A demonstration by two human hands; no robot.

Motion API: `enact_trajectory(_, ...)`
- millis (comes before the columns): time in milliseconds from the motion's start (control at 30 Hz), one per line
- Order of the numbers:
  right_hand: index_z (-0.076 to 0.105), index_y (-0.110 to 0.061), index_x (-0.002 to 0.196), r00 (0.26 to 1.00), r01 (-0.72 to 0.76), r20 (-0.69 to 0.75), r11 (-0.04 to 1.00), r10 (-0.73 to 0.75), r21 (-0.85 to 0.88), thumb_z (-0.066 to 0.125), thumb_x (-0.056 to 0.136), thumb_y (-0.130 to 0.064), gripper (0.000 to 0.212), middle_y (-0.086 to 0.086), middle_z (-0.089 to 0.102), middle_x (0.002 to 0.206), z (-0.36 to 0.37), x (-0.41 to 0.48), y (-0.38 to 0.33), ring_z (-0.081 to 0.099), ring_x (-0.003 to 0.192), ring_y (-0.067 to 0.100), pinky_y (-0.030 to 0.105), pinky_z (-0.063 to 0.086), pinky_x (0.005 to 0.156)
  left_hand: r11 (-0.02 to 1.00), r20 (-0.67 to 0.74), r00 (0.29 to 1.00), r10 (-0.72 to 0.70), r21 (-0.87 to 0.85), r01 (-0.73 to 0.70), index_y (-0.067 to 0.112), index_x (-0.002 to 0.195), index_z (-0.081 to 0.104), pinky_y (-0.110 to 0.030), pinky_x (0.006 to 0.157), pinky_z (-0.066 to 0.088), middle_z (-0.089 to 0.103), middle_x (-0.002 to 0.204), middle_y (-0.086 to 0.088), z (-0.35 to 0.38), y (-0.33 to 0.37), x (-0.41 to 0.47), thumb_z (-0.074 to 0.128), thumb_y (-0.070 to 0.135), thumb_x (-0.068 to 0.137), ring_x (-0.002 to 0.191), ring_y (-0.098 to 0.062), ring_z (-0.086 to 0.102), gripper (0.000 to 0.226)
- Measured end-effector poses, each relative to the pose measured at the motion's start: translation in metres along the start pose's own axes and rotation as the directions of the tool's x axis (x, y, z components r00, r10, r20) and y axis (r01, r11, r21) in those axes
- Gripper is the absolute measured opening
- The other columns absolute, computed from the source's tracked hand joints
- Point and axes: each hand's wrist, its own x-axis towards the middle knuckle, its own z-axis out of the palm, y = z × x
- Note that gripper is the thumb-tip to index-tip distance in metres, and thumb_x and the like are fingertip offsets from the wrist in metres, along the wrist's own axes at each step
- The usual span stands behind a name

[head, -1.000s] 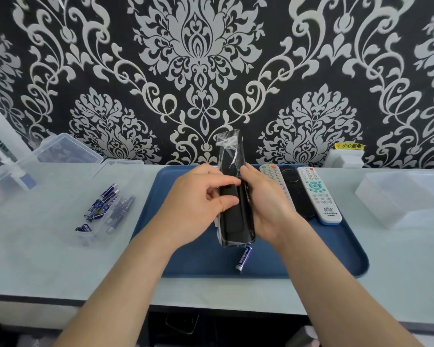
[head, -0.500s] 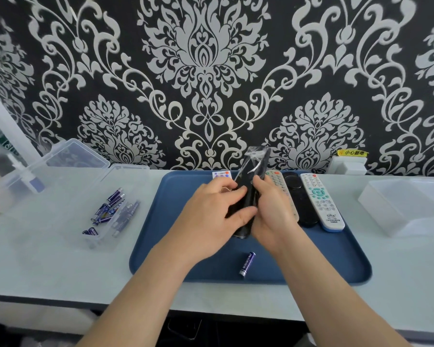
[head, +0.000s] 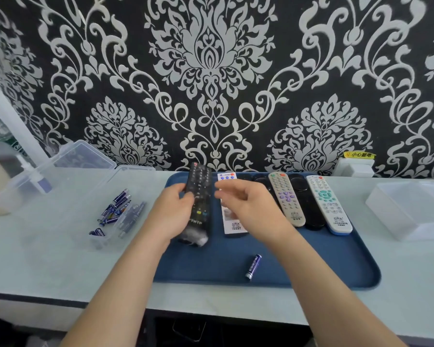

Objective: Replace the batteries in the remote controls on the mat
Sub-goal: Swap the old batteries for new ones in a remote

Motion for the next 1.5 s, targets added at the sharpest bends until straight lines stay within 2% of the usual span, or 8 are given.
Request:
enact_trajectory(133,0.069,-0.025,0.091,0.968,0.047,0.242,0.900,0.065,-0.433,0.072,0.083,-0.022,0.009,-0.007,0.065,0.065,-0.032,-0.007,-0.005,0.057,0.058,0.007,0.031,0.050,0.065,0.950,0.022,1.000,0.007,0.313,-0.013,0.015,0.093,0.063,-0.043,0.082,0.051,0.068,0.087,-0.004,0.002,-0.013,0.008,0.040,0.021,0.095,0.085,-0.027,0.063,0.024)
enact_trajectory(333,0.056,-0.030,0.105,0.813,0.011,0.351,0.590,0.465,-0.807,0.081,0.069,-0.053,0.049,0.001,0.073,0.089,-0.039,-0.029,-0.017,0.063,0.059,0.007,0.025,0.051,0.063,0.818,0.061,0.995,0.083,0.567,-0.103,0.013,0.099,0.055,-0.032,0.068,0.037,0.058,0.104,-0.007,0.019,-0.009,0.005,0.038,0.027,0.098,0.089,-0.024,0.055,0.022)
enact_trajectory(467,0.059,-0.024,0.104,0.839,0.112,0.370,0.539,0.399,-0.835,0.083,0.070,-0.049,0.048,-0.013,0.054,0.086,-0.034,-0.035,-0.015,0.053,0.073,0.005,0.025,0.044,0.062,0.806,0.100,0.981,0.165,0.559,-0.193,0.029,0.147,0.029,-0.035,0.091,0.039,0.046,0.133,-0.007,0.024,-0.003,0.001,0.047,0.026,0.098,0.119,-0.027,0.046,0.053)
enact_trajectory(700,0.073,-0.021,0.075,0.781,0.095,0.481,0.686,0.398,-0.722,0.080,0.078,-0.033,0.014,-0.008,0.065,0.060,-0.034,-0.031,-0.009,0.059,0.054,0.003,0.019,0.043,0.058,0.734,0.516,0.829,0.214,0.475,-0.486,0.050,0.136,0.041,-0.045,0.114,0.021,0.019,0.156,0.013,0.025,-0.002,-0.011,0.068,0.049,0.081,0.142,-0.016,0.012,0.061)
enact_trajectory(967,0.073,-0.014,0.075,0.741,0.112,0.533,0.709,0.408,-0.697,0.075,0.080,-0.022,0.010,-0.003,0.067,0.064,-0.030,-0.030,-0.011,0.058,0.055,0.005,0.019,0.048,0.059,0.735,0.559,0.801,0.213,0.449,-0.509,0.049,0.136,0.043,-0.034,0.118,0.014,0.018,0.156,0.015,0.020,-0.008,-0.008,0.079,0.040,0.073,0.143,-0.008,0.009,0.073)
enact_trajectory(1200,0.072,-0.011,0.076,0.967,-0.023,0.219,0.896,0.133,-0.443,0.078,0.076,-0.014,0.007,-0.005,0.064,0.061,-0.027,-0.018,-0.008,0.053,0.055,0.007,0.019,0.044,0.056,0.921,0.267,0.904,0.334,0.111,-0.373,0.035,0.094,0.074,-0.038,0.090,0.051,0.072,0.093,0.017,-0.002,0.003,-0.012,0.053,0.050,0.088,0.093,-0.006,0.065,0.026)
enact_trajectory(1333,0.072,-0.017,0.073,0.999,0.046,0.010,0.978,-0.045,-0.202,0.080,0.076,-0.007,0.013,-0.001,0.072,0.070,-0.009,-0.008,-0.007,0.065,0.063,0.008,0.025,0.055,0.067,0.910,0.267,0.917,0.297,0.212,-0.356,0.020,0.078,0.071,-0.046,0.070,0.055,0.068,0.068,0.001,-0.010,0.006,-0.018,0.054,0.035,0.093,0.066,-0.020,0.064,0.027)
enact_trajectory(1500,0.072,-0.023,0.085,0.989,0.105,-0.098,0.994,-0.108,-0.034,0.067,0.086,0.000,0.024,-0.006,0.075,0.085,0.028,0.003,-0.014,0.070,0.080,0.006,0.021,0.055,0.076,0.922,-0.219,0.905,0.365,0.222,-0.318,0.025,0.092,0.077,-0.017,0.064,0.044,0.066,0.067,0.018,-0.038,0.013,-0.018,0.065,0.020,0.088,0.064,0.000,0.058,0.014)
